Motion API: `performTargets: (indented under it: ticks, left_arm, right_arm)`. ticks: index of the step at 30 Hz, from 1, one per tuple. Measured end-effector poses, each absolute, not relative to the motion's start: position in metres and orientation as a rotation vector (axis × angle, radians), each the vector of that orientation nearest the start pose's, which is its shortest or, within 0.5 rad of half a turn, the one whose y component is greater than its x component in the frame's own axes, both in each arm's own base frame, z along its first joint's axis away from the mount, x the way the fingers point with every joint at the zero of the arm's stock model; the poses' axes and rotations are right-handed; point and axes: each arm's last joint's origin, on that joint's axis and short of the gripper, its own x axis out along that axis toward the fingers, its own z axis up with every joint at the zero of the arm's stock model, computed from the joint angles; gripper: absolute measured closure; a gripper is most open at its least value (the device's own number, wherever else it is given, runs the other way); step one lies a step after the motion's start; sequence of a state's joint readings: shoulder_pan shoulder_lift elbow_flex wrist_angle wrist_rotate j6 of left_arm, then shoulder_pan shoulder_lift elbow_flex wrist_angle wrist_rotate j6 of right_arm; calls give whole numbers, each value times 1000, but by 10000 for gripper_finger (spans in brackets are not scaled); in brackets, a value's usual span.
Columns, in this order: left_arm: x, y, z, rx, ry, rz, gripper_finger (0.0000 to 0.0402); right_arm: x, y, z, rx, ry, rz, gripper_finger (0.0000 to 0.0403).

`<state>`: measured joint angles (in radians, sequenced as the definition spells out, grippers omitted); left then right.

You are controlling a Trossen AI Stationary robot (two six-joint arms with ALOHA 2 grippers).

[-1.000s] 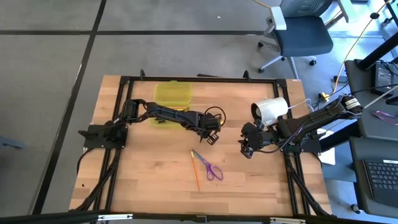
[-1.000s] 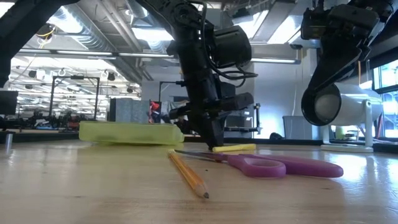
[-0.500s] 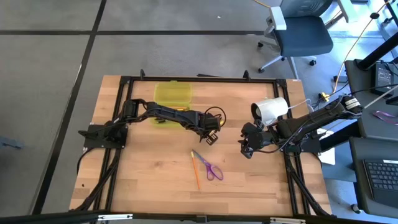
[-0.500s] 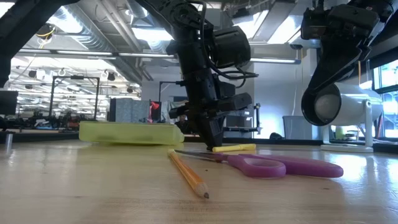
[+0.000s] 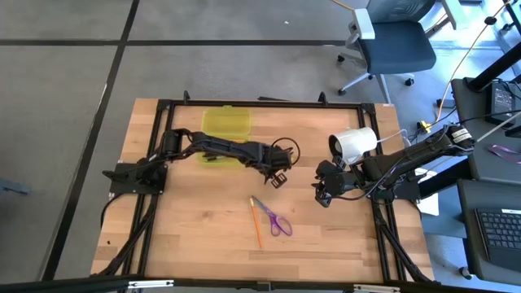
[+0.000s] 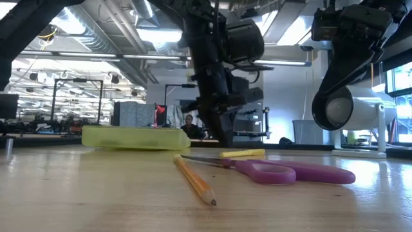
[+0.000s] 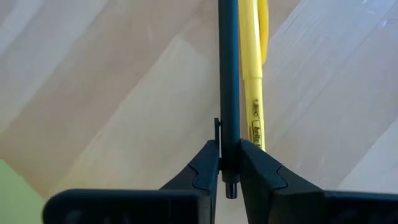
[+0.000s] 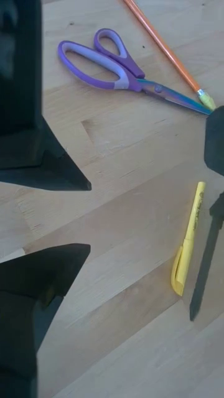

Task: Pick & place school supplies into a supply box
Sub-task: Put the black pen into the yellow supply box

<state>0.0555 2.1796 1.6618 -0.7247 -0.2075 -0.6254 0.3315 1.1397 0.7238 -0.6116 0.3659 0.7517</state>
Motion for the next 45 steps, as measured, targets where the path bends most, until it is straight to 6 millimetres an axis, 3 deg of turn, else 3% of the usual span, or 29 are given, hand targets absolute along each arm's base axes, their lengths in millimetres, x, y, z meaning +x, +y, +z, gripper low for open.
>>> performTargets:
  ticks: [8,12,22,30,33,37,41,45]
  left_arm:
    - [438,38,189,-320,1273,553,367]
    - [430,39,214,-264,1300,520,360]
    - [376,45,303,-205,1220,559,361]
    - [332,47,347,-201,1217,568,364]
    - [316,49,349,-209,1221,567,362]
    - [292,52,336,-224,1239,579,365]
    - [276,58,308,-280,1209,528,365]
    - [263,69,268,-331,1238,494,364]
  right_arm:
    - [199,58,218,344,886,-385,251]
    - [199,58,218,346,886,-385,251]
    - [201,57,220,337,842,-416,251]
    - [207,57,225,348,737,-438,251]
    - [211,58,228,366,693,-431,251]
    - [212,58,230,372,659,-439,251]
    - [214,57,231,369,628,-461,251]
    - [215,57,233,365,591,-484,251]
